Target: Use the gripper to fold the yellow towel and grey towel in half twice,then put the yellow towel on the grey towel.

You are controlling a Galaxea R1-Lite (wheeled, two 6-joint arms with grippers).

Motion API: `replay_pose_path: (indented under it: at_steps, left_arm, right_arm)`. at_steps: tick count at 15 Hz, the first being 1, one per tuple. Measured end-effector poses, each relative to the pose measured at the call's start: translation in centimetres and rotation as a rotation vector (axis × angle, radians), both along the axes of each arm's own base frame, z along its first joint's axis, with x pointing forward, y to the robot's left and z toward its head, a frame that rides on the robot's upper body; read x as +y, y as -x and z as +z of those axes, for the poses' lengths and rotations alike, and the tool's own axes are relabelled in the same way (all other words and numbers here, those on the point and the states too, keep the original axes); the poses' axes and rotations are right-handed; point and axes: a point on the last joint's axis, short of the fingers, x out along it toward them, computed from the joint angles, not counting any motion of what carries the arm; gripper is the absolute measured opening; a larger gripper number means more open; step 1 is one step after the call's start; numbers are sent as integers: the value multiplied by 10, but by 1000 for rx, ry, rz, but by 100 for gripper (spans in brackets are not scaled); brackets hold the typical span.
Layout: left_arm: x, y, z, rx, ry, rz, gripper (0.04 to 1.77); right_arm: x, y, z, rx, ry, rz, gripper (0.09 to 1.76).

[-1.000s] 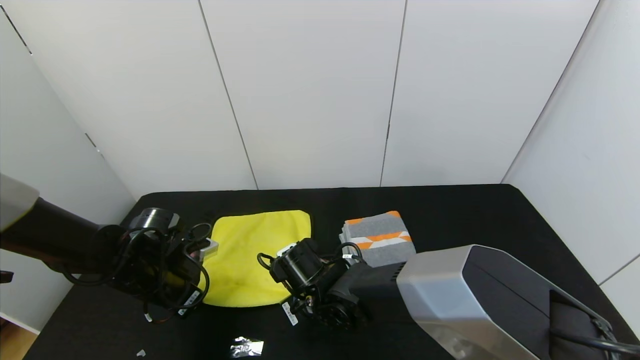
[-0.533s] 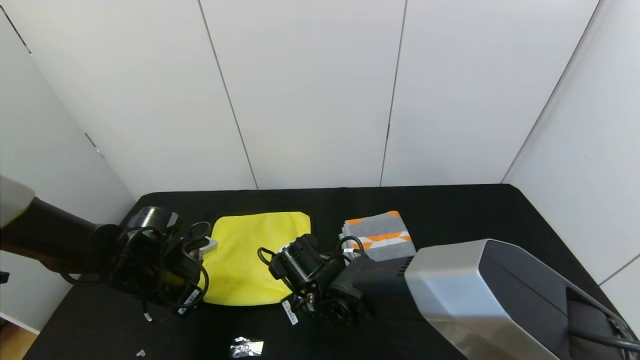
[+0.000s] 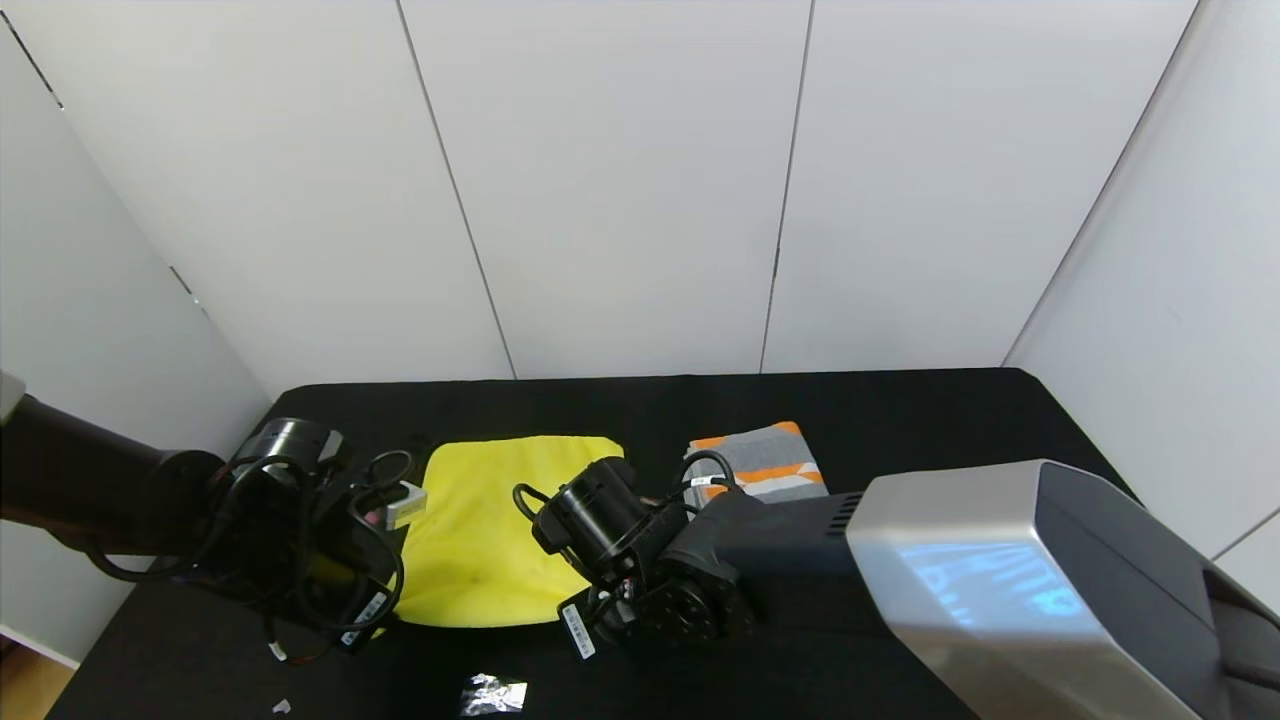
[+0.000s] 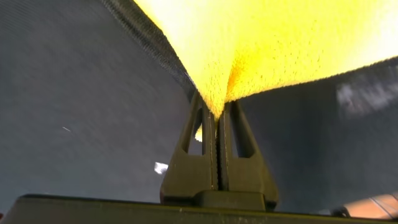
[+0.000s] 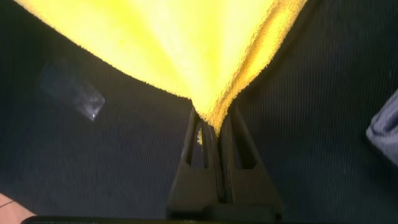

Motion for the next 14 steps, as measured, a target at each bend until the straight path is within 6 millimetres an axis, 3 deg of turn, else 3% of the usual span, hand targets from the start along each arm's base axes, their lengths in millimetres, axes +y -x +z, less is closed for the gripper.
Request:
replay_pose_path:
  at_steps: [14]
  left_arm:
    - [-2, 70, 11, 32, 5, -7, 12]
  right_arm:
    - [-7, 56, 11, 131, 55, 47, 12]
